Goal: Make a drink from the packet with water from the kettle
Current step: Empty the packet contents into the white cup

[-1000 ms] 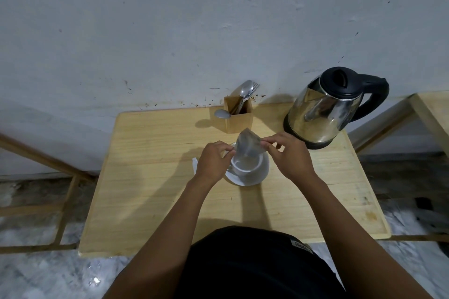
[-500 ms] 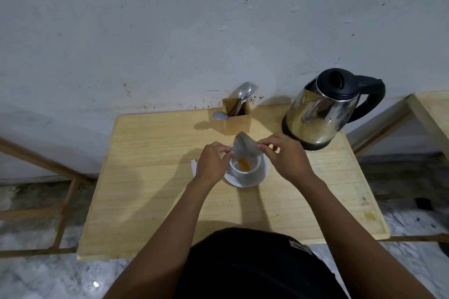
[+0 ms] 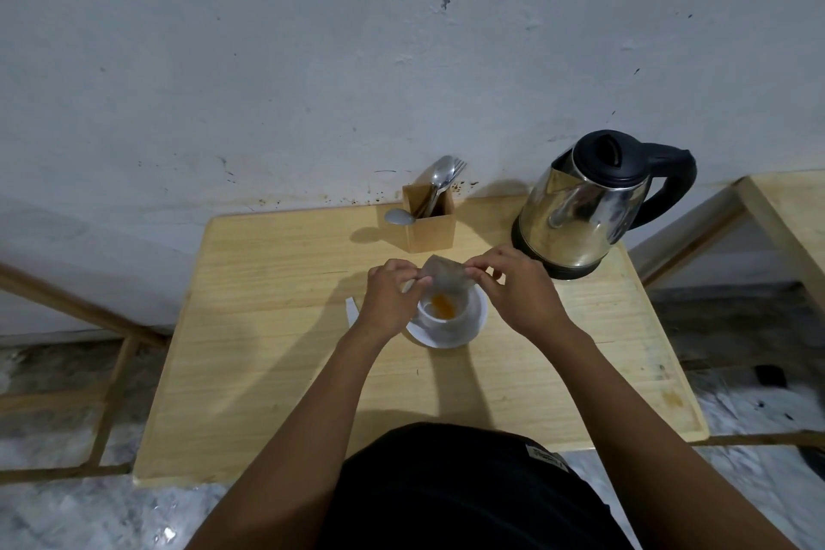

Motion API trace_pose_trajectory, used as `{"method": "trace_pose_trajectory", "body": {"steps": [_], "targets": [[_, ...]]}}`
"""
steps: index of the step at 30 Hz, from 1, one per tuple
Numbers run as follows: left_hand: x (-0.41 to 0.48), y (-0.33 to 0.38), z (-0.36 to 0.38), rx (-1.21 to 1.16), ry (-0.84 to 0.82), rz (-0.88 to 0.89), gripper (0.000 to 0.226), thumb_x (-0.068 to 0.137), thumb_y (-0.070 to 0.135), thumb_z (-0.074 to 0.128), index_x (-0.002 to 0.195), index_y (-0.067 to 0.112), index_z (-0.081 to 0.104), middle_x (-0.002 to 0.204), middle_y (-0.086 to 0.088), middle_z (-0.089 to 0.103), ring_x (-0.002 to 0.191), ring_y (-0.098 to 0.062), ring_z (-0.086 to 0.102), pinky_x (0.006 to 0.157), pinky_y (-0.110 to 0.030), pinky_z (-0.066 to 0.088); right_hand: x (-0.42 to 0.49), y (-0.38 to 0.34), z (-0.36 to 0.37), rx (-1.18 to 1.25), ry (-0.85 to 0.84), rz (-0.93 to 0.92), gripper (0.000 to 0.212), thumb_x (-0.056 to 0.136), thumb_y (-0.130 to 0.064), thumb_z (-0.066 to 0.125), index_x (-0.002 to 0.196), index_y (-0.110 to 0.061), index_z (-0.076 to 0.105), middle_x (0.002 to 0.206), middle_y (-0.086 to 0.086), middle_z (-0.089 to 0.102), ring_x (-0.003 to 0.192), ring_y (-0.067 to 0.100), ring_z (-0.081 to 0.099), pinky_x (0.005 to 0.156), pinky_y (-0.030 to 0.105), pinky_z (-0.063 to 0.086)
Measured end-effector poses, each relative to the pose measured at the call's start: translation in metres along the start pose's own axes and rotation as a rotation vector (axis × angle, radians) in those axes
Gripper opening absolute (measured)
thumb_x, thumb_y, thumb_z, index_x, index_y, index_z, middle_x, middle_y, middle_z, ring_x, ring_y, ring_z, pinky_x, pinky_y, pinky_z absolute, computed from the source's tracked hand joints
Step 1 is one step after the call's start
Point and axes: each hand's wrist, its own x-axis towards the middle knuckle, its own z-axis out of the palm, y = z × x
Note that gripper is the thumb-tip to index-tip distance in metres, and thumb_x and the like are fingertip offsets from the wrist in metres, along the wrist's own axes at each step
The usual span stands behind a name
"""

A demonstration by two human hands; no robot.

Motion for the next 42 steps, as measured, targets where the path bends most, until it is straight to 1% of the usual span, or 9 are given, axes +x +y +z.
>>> {"method": "trace_pose_trajectory", "body": {"steps": [3,6,13,21,25,28,30,34,42], "targets": [[0.003,-0.005,0.001,-0.029,0.003,0.031,0.022,0.085,0.035,0.066,0.091,0.016,0.076,0.108,0.000,0.065,0.115,-0.027,0.049,0.103,-0.040,0.040,-0.001,0.001,-0.001,0.035,0.044,0.048,0.019,0.091,-0.033,0.065,0.108,-0.030,0.072,0.095,-0.016,0.060,0.078,0.007,0.058,0.082,0.040,0.051],[0.005,-0.008,0.002,-0.057,0.032,0.051,0.029,0.077,0.048,0.066,0.084,0.022,0.077,0.095,0.004,0.069,0.105,-0.030,0.057,0.094,-0.052,0.046,-0.001,0.005,-0.003,0.033,0.042,0.096,0.019,0.091,-0.029,0.066,0.110,-0.028,0.071,0.097,-0.013,0.063,0.077,0.003,0.058,0.078,0.034,0.053],[0.006,-0.009,0.005,-0.085,0.030,0.076,0.035,0.075,0.050,0.067,0.086,0.019,0.078,0.090,0.004,0.069,0.102,-0.029,0.059,0.089,-0.051,0.049,0.000,0.000,0.001,0.036,0.057,0.179,0.015,0.091,-0.023,0.066,0.102,-0.018,0.075,0.089,-0.009,0.067,0.075,0.007,0.059,0.071,0.028,0.049],[0.007,-0.007,0.004,-0.033,0.058,0.088,0.027,0.080,0.040,0.069,0.086,0.016,0.078,0.089,0.006,0.066,0.100,-0.026,0.058,0.088,-0.045,0.049,-0.001,-0.001,0.005,-0.026,0.156,0.219,0.013,0.092,-0.029,0.065,0.100,-0.024,0.074,0.095,-0.012,0.070,0.065,0.000,0.053,0.066,0.022,0.040],[0.005,-0.006,0.004,-0.024,0.055,0.096,0.025,0.082,0.037,0.069,0.088,0.014,0.077,0.088,0.008,0.063,0.102,-0.024,0.056,0.087,-0.040,0.048,-0.002,-0.003,0.006,0.016,0.058,0.234,0.013,0.092,-0.028,0.065,0.101,-0.025,0.074,0.094,-0.012,0.069,0.068,-0.003,0.054,0.063,0.020,0.040],[0.005,-0.008,0.005,-0.038,0.057,0.103,0.024,0.082,0.036,0.069,0.086,0.014,0.077,0.087,0.008,0.062,0.101,-0.024,0.056,0.086,-0.039,0.048,-0.002,-0.001,0.003,-0.042,0.126,0.239,0.014,0.092,-0.030,0.064,0.100,-0.025,0.074,0.088,-0.015,0.065,0.063,-0.001,0.051,0.064,0.024,0.037],[0.004,-0.007,0.005,-0.036,0.072,0.111,0.021,0.083,0.032,0.069,0.087,0.013,0.077,0.085,0.006,0.062,0.099,-0.024,0.056,0.084,-0.034,0.046,-0.001,0.000,0.003,0.017,0.058,0.253,0.014,0.092,-0.031,0.065,0.101,-0.025,0.073,0.093,-0.015,0.068,0.068,0.001,0.054,0.065,0.024,0.039],[0.004,-0.009,0.005,-0.064,0.066,0.112,0.020,0.082,0.031,0.069,0.085,0.013,0.077,0.082,0.004,0.063,0.096,-0.027,0.059,0.084,-0.038,0.048,0.000,0.000,0.005,0.019,0.099,0.231,0.011,0.091,-0.029,0.065,0.098,-0.025,0.073,0.092,-0.017,0.066,0.070,0.000,0.053,0.062,0.016,0.036],[0.002,-0.006,0.004,-0.085,0.020,0.109,0.022,0.083,0.030,0.069,0.084,0.010,0.077,0.089,-0.002,0.067,0.098,-0.024,0.057,0.086,-0.034,0.046,0.006,0.002,0.004,0.168,-0.018,0.235,0.004,0.087,-0.028,0.071,0.091,-0.026,0.070,0.099,-0.015,0.068,0.082,0.004,0.058,0.070,0.029,0.048]]}}
